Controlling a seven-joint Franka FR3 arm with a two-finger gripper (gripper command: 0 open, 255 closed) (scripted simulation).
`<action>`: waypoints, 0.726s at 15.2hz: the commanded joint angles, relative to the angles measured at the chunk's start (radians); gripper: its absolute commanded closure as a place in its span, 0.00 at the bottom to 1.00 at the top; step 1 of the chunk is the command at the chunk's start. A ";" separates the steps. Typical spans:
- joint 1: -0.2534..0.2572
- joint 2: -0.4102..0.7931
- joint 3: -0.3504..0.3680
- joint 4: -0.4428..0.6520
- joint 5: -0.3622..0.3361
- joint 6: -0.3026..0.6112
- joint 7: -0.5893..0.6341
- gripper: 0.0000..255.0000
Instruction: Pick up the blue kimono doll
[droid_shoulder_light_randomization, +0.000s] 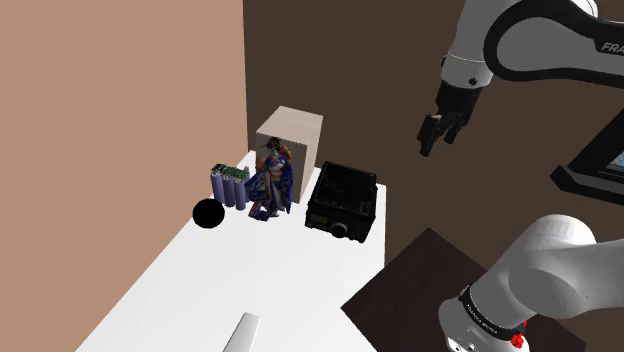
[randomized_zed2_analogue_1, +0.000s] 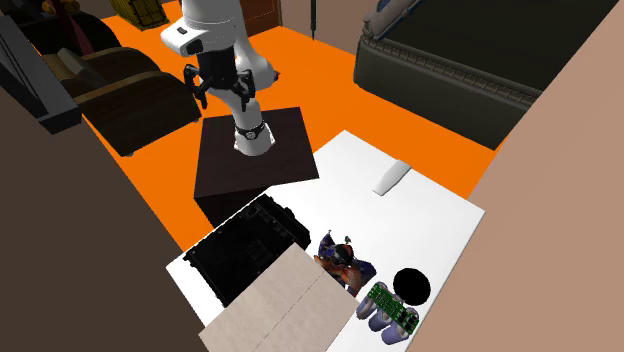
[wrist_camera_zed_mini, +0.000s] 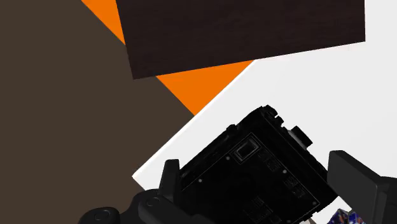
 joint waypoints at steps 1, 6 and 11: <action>0.000 0.000 0.000 0.000 0.000 0.000 0.000 0.00; 0.039 0.176 -0.039 0.068 -0.006 0.131 -0.125 0.00; 0.079 0.353 -0.064 0.165 0.006 0.234 -0.251 0.00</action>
